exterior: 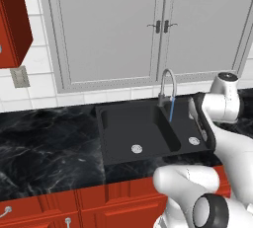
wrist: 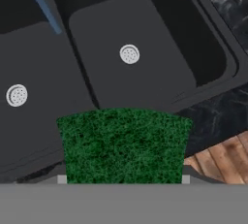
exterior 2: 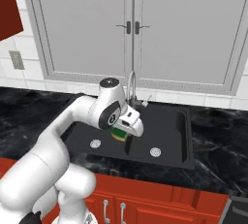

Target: Soak the sponge with water for a few seconds and then drop it inside the sink.

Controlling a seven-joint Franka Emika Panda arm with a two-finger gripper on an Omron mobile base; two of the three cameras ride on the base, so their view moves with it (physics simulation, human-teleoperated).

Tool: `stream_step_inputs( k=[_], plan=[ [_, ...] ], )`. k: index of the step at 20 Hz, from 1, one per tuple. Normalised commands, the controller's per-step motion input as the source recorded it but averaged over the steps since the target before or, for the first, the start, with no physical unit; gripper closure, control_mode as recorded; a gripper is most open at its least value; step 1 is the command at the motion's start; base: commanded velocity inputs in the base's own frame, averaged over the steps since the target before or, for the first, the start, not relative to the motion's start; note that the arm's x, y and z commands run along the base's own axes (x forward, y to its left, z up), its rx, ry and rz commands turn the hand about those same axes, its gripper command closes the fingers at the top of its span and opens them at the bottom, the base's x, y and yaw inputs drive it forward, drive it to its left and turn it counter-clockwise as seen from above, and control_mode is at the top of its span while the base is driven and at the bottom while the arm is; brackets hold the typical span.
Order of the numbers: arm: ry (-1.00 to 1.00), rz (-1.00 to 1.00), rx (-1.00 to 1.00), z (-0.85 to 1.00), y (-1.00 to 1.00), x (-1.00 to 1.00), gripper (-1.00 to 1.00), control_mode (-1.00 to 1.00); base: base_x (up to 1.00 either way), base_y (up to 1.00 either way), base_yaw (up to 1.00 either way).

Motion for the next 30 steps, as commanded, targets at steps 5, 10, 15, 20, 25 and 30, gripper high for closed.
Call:
stream_step_inputs(
  k=[5,10,15,20,25,30],
  plan=[
    [0.00,-0.25,-0.10,0.00,0.35,0.00,1.00,-1.00,0.00,0.00,0.00],
    [0.00,-0.21,-0.13,-0.07,0.42,0.00,1.00,-1.00,0.00,0.00,0.00],
    [-0.09,-0.10,-0.15,-0.04,0.54,0.05,1.00,-1.00,0.00,0.00,0.00],
    [-0.09,-0.08,-0.13,-0.07,0.42,0.11,1.00,-1.00,0.00,0.00,0.00],
    [-0.12,-0.09,-0.15,-0.18,0.24,0.18,1.00,-1.00,0.00,0.00,0.00],
    [-0.15,-0.11,-0.15,-0.01,0.14,0.28,1.00,-1.00,0.00,0.00,0.00]
  ],
)
